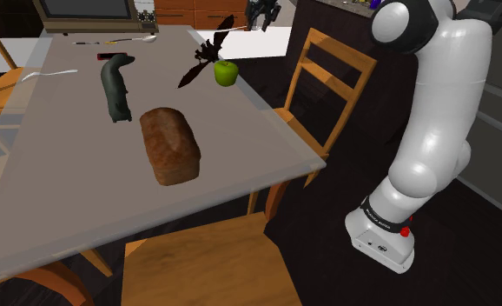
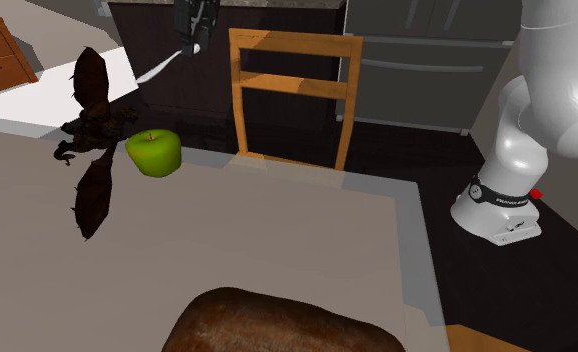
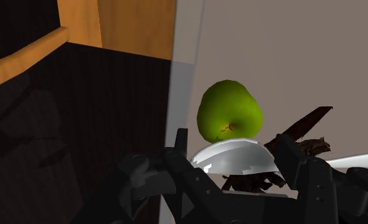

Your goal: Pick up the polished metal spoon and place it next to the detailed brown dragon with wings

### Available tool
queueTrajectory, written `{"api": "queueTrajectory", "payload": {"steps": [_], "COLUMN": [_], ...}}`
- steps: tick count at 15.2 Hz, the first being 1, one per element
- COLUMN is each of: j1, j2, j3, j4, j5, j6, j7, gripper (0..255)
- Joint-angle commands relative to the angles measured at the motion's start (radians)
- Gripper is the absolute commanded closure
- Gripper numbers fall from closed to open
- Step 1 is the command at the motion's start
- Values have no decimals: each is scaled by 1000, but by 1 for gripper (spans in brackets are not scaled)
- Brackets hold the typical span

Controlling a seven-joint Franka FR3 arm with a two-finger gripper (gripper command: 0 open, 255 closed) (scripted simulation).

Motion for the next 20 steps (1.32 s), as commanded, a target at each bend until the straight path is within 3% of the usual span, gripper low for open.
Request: {"api": "queueTrajectory", "payload": {"steps": [1, 20], "j1": [0, 1], "j2": [-9, -26], "j3": [0, 2], "j4": [-42, -323], "j5": [1, 8], "j6": [33, 297], "j7": [-2, -18], "gripper": [255, 255]}}
